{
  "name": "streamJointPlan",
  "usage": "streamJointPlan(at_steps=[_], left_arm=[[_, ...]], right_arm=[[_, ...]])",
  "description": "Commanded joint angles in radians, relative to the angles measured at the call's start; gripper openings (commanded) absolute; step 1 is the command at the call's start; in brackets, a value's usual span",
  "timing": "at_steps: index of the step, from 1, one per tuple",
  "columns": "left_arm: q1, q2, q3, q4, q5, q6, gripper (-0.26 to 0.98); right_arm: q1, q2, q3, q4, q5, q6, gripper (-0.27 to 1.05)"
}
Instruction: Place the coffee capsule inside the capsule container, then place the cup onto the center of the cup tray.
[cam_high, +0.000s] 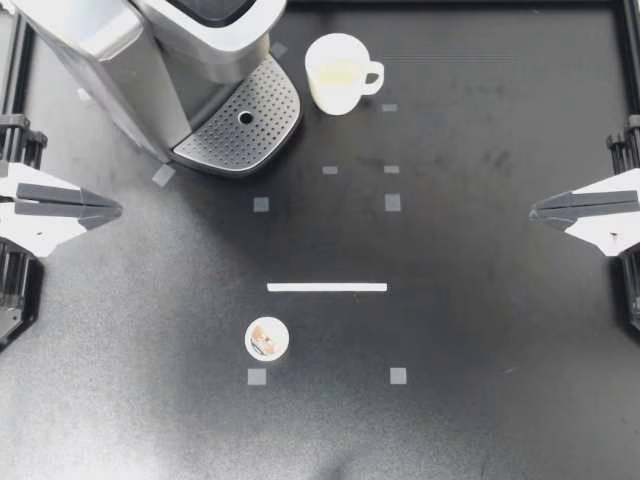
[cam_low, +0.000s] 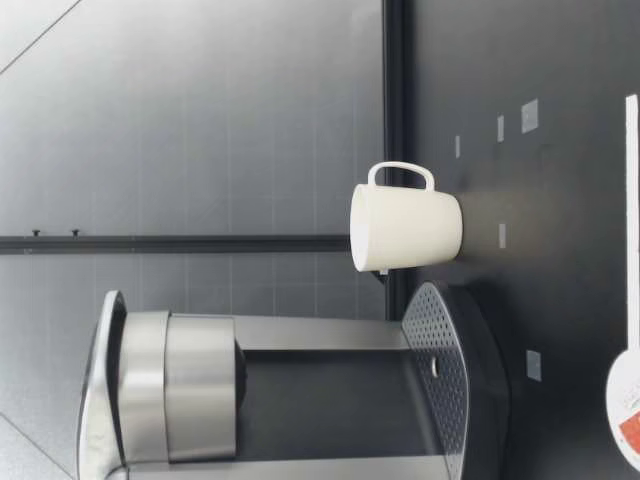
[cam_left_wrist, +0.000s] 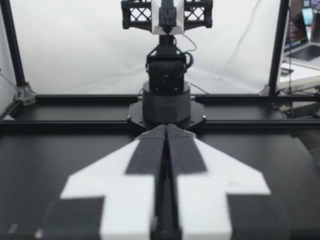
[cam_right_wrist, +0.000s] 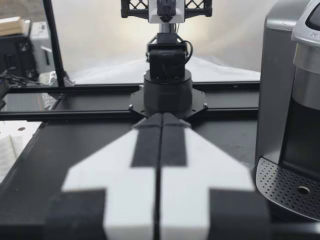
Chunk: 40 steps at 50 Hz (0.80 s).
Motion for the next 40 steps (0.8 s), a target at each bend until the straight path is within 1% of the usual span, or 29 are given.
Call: streamJointPlan(at_steps=[1,5,10,20,23,32,40], left_arm=[[0.021,-0.006,-0.014,0.002,-0.002,-0.008,0.13],[0.021,-0.009,-0.014,0.003,-0.002,-0.009,0.12],[0.021,-0.009,-0.021,0.002,0.000,-0.008,0.12],[0.021,-0.003,-0.021,0.002,-0.002,-0.008,0.12],[0.021,-0.002,-0.021,0.002,0.002,-0.008,0.12],[0.021,0.000,-0.021,0.002,0.014,-0.009,0.12],[0.021,0.000,-0.023,0.000,0.041,-0.011,0.12]], right_arm=[[0.008,0.008,-0.003,0.000,-0.015,0.002,0.14],[0.008,0.025,-0.011,0.002,-0.023,0.003,0.04],[0.008,0.078,-0.051,0.000,-0.017,0.006,0.02],[0.017,0.345,-0.206,0.002,0.083,0.006,0.02],[0.029,0.448,-0.272,0.002,0.147,0.006,0.02],[0.066,0.672,-0.440,0.000,0.328,0.003,0.03],[0.081,0.813,-0.522,0.000,0.417,0.002,0.08]])
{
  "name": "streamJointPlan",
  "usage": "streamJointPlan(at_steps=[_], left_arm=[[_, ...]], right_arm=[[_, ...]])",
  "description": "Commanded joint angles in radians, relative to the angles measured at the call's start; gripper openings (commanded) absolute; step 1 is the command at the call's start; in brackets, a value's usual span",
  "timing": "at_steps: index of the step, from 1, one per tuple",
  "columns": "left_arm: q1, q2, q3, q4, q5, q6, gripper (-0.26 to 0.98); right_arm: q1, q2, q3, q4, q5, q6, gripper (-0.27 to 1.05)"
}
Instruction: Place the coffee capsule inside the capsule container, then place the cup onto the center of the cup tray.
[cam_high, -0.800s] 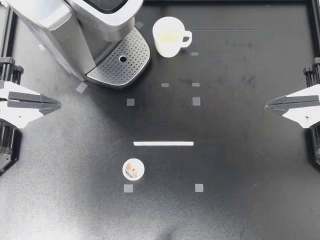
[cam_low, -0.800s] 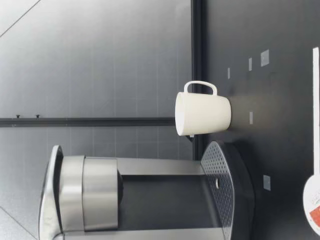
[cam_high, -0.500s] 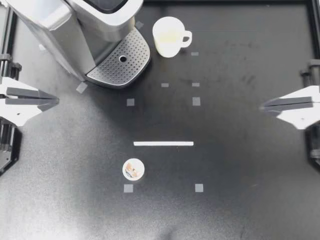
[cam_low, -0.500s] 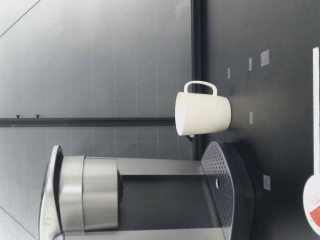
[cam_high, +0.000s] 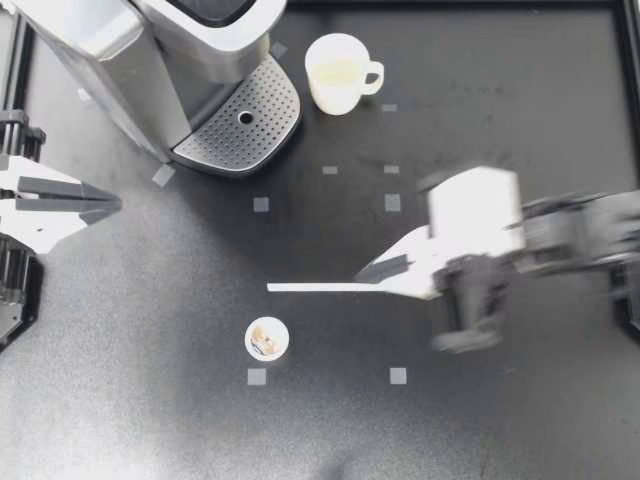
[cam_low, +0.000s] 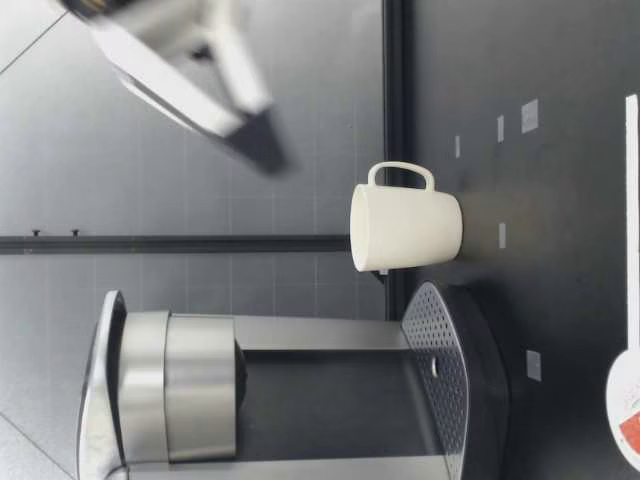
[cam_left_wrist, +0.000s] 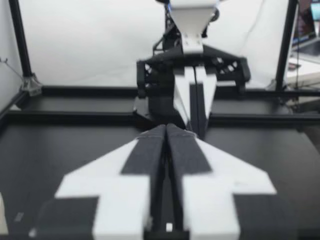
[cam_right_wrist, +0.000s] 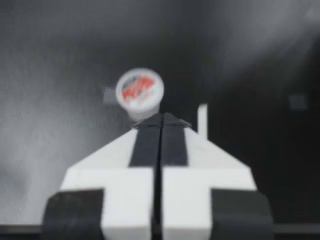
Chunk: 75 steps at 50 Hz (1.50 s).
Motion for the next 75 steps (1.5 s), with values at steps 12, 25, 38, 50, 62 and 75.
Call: streamJointPlan(at_steps=[12,25,38,50,62,75], left_arm=[[0.000,0.002,-0.023,0.002,0.038,0.000,0.12],[0.000,-0.003,-0.023,0.002,0.040,0.003,0.12],[0.000,-0.003,-0.015,0.002,0.040,0.003,0.12],[0.000,-0.005,-0.012,0.002,0.040,0.005,0.12],[0.000,-0.005,-0.012,0.000,0.040,0.008,0.12],[0.000,-0.008,-0.012,0.002,0.040,0.008,0.12]], right_arm=[[0.031,0.179,-0.152,0.002,0.127,-0.002,0.27],[0.032,0.268,-0.210,0.002,0.190,0.002,0.80],[0.037,0.376,-0.305,0.003,0.245,0.003,0.95],[0.038,0.451,-0.365,0.017,0.249,0.002,0.95],[0.041,0.486,-0.399,0.018,0.245,0.000,0.95],[0.046,0.517,-0.434,0.017,0.244,-0.008,0.95]])
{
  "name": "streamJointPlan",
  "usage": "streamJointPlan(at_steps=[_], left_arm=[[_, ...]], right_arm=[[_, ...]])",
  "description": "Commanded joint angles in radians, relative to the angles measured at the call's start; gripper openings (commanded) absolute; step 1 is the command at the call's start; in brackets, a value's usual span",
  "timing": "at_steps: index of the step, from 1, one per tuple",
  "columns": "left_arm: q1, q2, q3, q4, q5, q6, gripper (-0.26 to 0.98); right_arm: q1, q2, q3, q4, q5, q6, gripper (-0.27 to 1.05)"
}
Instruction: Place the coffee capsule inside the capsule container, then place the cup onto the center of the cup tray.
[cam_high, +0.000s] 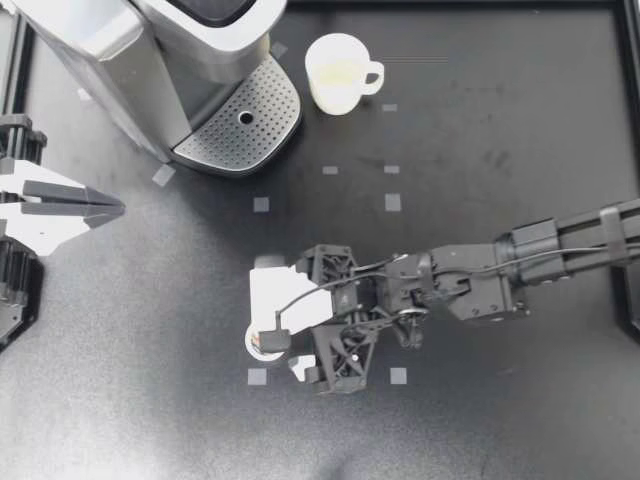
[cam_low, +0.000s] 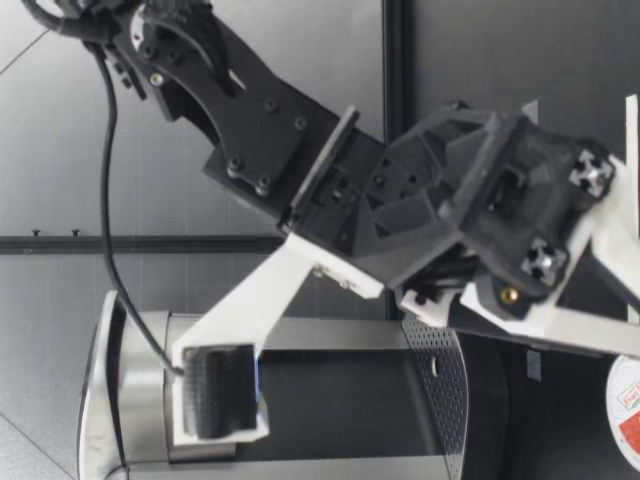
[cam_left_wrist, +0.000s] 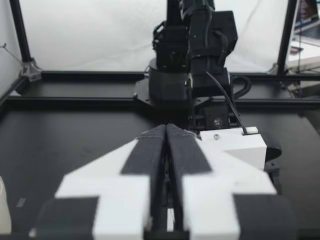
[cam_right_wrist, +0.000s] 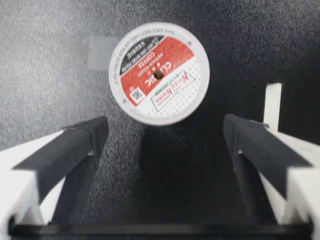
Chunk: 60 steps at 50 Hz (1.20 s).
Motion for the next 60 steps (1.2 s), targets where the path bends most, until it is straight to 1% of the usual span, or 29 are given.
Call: streamJointPlan(at_steps=[1,29,52,57,60], left_arm=[[0.003,0.003,-0.011,0.002,-0.005,0.003,0.12],[0.002,0.005,-0.011,0.002,-0.005,0.009,0.12],[0.002,0.003,-0.009,0.002,-0.003,0.011,0.12],[0.002,0.003,-0.011,0.002,-0.005,0.011,0.12],[0.002,0.003,-0.009,0.002,-0.005,0.011,0.12]], right_arm=[[0.006,-0.015,-0.029,0.000,-0.008,0.000,0.95],[0.006,0.031,-0.097,-0.005,-0.012,-0.006,0.95],[0.006,0.052,-0.117,-0.006,0.009,-0.006,0.94],[0.006,0.054,-0.123,-0.006,0.020,-0.006,0.90],[0.006,0.054,-0.127,-0.006,0.023,-0.006,0.85]])
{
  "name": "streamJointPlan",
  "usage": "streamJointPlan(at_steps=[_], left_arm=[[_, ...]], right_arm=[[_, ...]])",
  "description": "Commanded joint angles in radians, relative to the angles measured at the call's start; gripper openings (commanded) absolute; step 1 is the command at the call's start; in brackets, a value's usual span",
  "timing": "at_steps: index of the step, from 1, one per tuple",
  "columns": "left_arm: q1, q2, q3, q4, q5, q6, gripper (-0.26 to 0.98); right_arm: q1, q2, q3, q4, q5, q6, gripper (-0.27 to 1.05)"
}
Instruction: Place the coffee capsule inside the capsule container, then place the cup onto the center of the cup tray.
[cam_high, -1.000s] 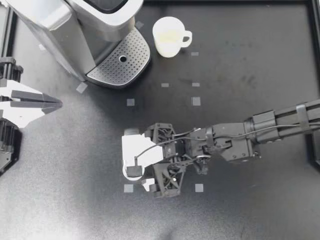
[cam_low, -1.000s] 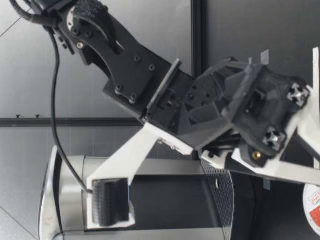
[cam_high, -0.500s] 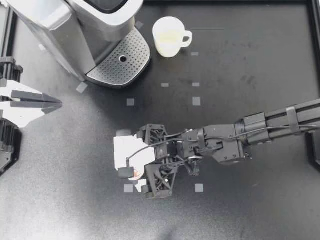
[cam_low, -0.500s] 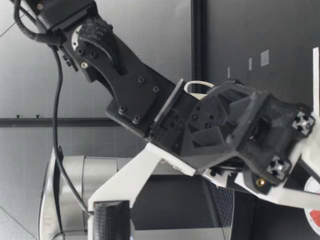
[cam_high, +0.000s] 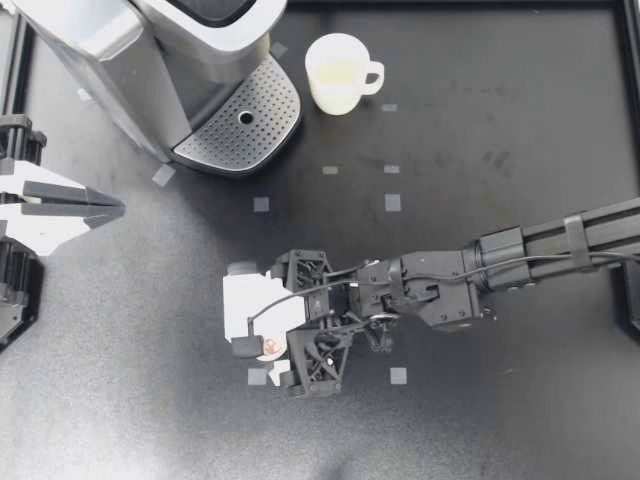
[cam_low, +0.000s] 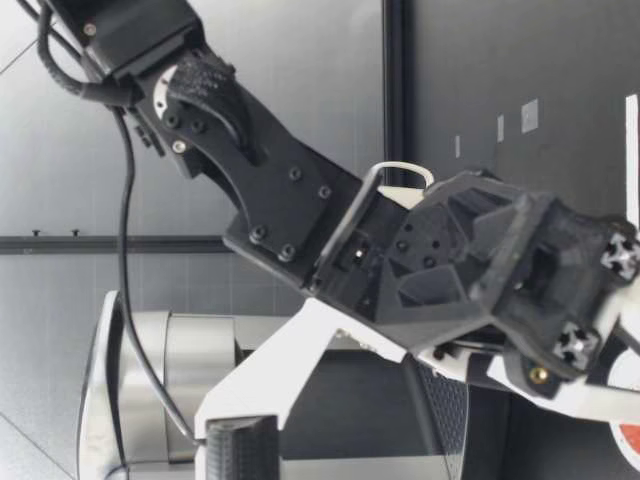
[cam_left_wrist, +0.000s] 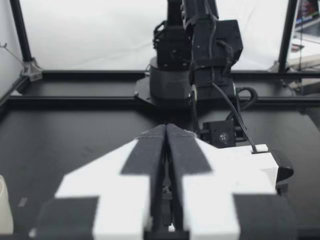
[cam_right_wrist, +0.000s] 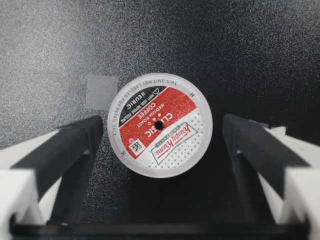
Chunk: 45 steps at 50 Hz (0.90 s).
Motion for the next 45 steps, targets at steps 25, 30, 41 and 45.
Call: streamJointPlan(at_steps=[25,30,41,45], left_arm=[[0.000,0.014,-0.020,0.002,0.020,-0.006,0.12],[0.000,0.049,-0.052,0.002,0.064,-0.009,0.12],[0.044,0.189,-0.247,0.005,0.339,0.003,0.12],[0.069,0.242,-0.351,0.026,0.495,0.005,0.12]], right_arm=[[0.003,-0.058,-0.031,-0.002,0.009,0.009,0.49],[0.003,-0.110,-0.011,0.003,0.028,0.018,0.49],[-0.015,-0.288,0.118,0.009,0.041,0.160,0.49],[-0.023,-0.347,0.184,0.006,0.005,0.193,0.49]])
